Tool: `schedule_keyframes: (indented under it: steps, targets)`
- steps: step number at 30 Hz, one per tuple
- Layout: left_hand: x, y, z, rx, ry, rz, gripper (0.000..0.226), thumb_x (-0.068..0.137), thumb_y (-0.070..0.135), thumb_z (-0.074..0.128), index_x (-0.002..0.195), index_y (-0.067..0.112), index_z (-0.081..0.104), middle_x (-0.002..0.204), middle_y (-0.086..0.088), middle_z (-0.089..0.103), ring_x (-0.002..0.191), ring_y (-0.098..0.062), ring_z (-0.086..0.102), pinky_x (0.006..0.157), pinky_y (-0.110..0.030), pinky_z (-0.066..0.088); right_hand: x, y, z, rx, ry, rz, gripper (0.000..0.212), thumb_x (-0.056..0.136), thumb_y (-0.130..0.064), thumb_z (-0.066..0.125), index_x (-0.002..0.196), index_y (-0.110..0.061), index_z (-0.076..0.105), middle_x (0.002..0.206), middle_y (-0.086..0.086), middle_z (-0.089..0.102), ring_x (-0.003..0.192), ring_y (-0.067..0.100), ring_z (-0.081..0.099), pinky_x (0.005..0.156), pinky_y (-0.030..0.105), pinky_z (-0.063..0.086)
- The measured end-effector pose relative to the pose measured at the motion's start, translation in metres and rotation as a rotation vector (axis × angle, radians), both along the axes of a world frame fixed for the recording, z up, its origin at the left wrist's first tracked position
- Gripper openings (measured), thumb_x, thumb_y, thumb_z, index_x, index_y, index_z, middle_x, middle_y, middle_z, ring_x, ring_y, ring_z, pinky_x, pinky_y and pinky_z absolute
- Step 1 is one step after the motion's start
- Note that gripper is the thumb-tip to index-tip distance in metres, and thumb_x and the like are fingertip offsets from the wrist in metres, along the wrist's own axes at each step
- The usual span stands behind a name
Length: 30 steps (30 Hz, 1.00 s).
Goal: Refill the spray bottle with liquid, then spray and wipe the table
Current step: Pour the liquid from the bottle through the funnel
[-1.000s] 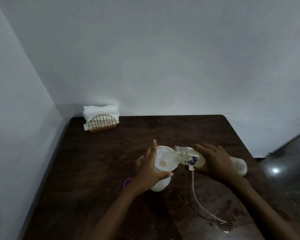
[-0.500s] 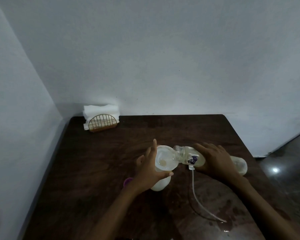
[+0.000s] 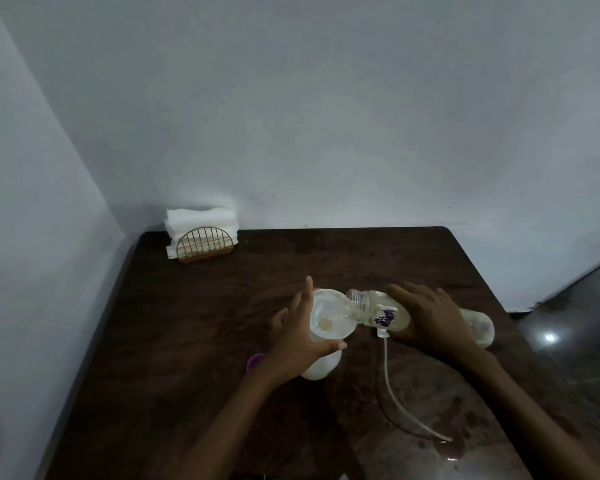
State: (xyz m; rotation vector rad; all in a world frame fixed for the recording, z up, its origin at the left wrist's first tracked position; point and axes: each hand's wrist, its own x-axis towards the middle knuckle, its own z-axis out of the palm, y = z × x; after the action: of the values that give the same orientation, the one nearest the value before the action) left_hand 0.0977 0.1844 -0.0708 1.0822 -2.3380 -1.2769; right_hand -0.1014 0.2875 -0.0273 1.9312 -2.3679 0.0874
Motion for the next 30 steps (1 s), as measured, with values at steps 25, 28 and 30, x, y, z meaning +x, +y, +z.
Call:
schedule_keyframes:
  steps: [25, 28, 30]
  targets:
    - [0.0018, 0.0012, 0.0046, 0.001, 0.011, -0.005, 0.115, 0.070, 0.045, 0.074, 0.144, 0.032, -0.013, 0.154, 0.005, 0.013, 0.138, -0.019, 0.018, 0.107, -0.030, 0.010, 0.0027, -0.0005, 0.0014, -0.046, 0.004, -0.001, 0.058, 0.049, -0.048, 0.065, 0.100, -0.021, 0.063, 0.088, 0.001, 0.068, 0.074, 0.026, 0.065, 0.060, 0.033, 0.042]
    - [0.0018, 0.0016, 0.0058, 0.000, 0.011, -0.009, 0.115, 0.071, 0.045, 0.073, 0.144, 0.031, -0.014, 0.155, 0.004, 0.012, 0.138, -0.019, 0.018, 0.110, -0.032, 0.009, 0.0016, -0.0003, 0.0016, -0.028, -0.002, 0.003, 0.059, 0.050, -0.043, 0.074, 0.103, -0.020, 0.063, 0.090, 0.003, 0.068, 0.077, 0.027, 0.065, 0.062, 0.035, 0.044]
    - [0.0021, 0.0018, 0.0066, 0.006, 0.013, -0.010, 0.114, 0.071, 0.044, 0.073, 0.144, 0.031, -0.013, 0.155, 0.004, 0.011, 0.139, -0.020, 0.017, 0.111, -0.034, 0.009, 0.0009, -0.0004, 0.0011, -0.017, -0.002, 0.003, 0.062, 0.050, -0.040, 0.079, 0.106, -0.020, 0.062, 0.092, 0.003, 0.068, 0.080, 0.027, 0.064, 0.064, 0.036, 0.044]
